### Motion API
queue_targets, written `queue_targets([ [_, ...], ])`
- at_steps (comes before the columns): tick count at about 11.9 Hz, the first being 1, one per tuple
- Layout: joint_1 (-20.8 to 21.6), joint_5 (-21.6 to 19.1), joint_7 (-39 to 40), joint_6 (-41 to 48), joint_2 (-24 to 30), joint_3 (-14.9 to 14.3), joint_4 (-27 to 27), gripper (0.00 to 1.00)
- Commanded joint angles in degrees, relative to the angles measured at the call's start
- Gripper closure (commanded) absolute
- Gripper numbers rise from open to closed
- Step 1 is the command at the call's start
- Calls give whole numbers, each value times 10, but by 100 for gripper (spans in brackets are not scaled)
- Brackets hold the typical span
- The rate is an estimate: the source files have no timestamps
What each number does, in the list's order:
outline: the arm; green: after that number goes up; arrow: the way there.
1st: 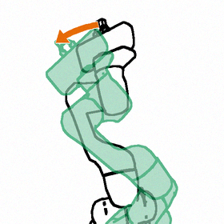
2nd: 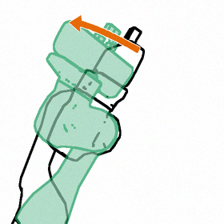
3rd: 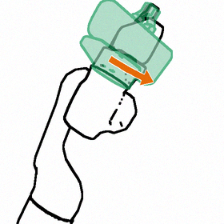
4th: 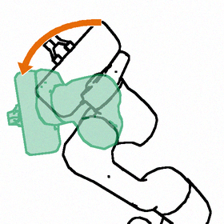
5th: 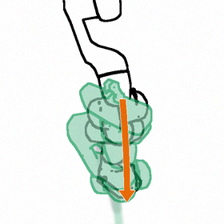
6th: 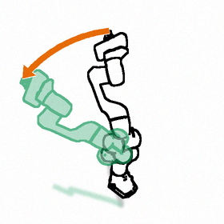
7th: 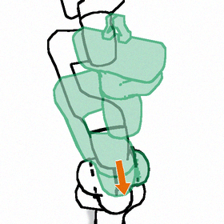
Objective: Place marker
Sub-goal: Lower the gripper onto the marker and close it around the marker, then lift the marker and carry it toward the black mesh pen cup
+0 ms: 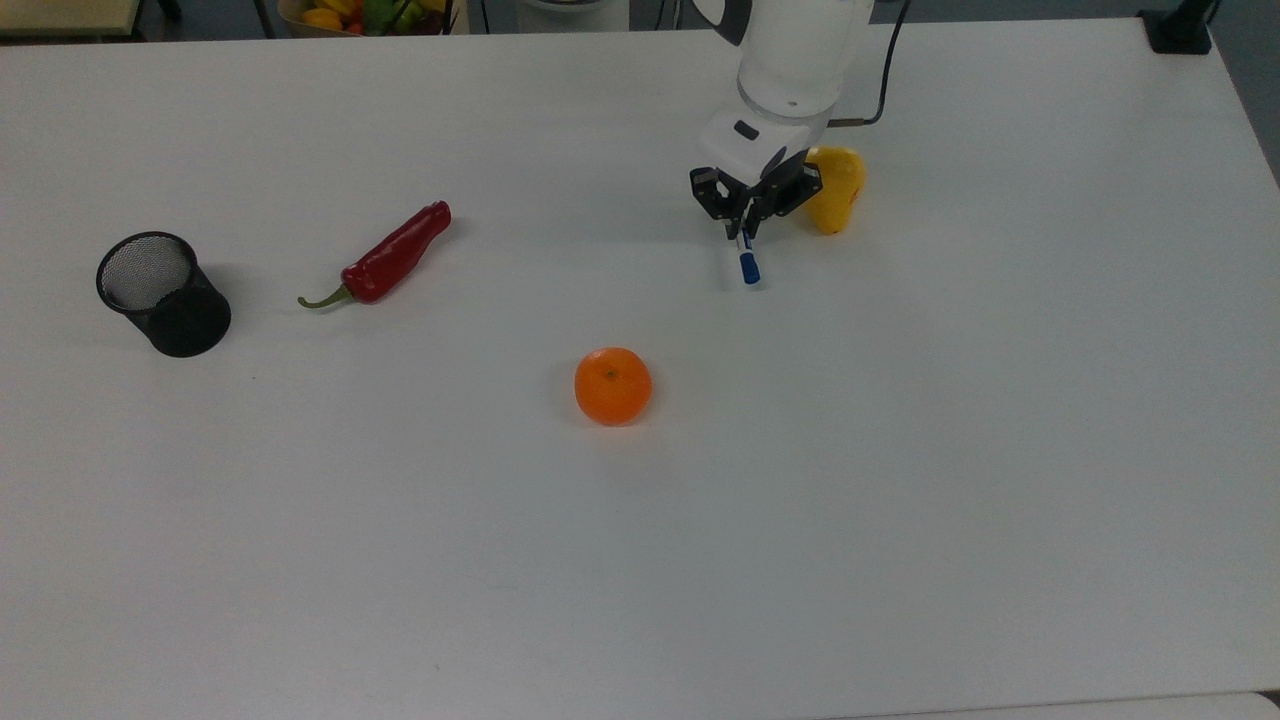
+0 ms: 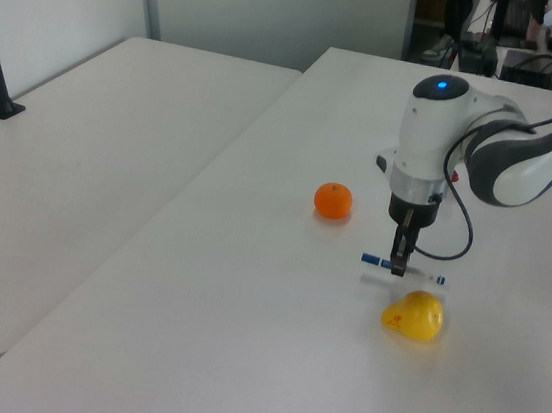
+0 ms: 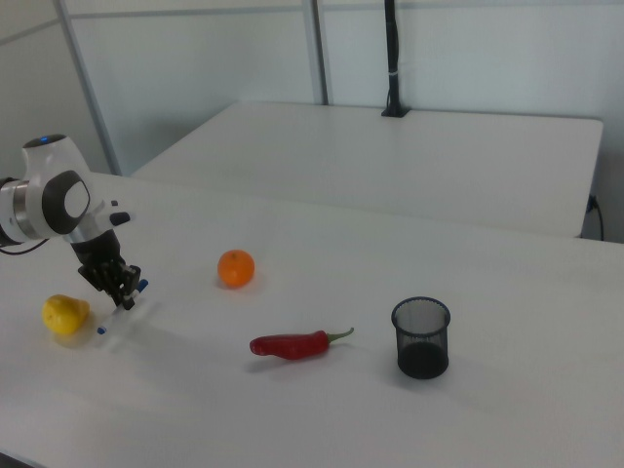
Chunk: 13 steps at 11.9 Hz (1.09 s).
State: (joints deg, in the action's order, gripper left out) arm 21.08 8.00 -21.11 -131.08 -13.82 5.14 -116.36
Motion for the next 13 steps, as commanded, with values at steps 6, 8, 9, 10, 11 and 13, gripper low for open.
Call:
queue_targets([
  [6,-31,-52,38,177,114,-63,83,100],
  [8,-32,-82,82,236,122,-100,138,100],
  [9,-35,-90,98,260,124,-115,161,100],
  [10,-34,-96,118,274,126,-135,179,100],
  [11,-35,-102,135,283,131,-147,188,100],
  [13,-37,-111,188,303,142,-180,195,100],
])
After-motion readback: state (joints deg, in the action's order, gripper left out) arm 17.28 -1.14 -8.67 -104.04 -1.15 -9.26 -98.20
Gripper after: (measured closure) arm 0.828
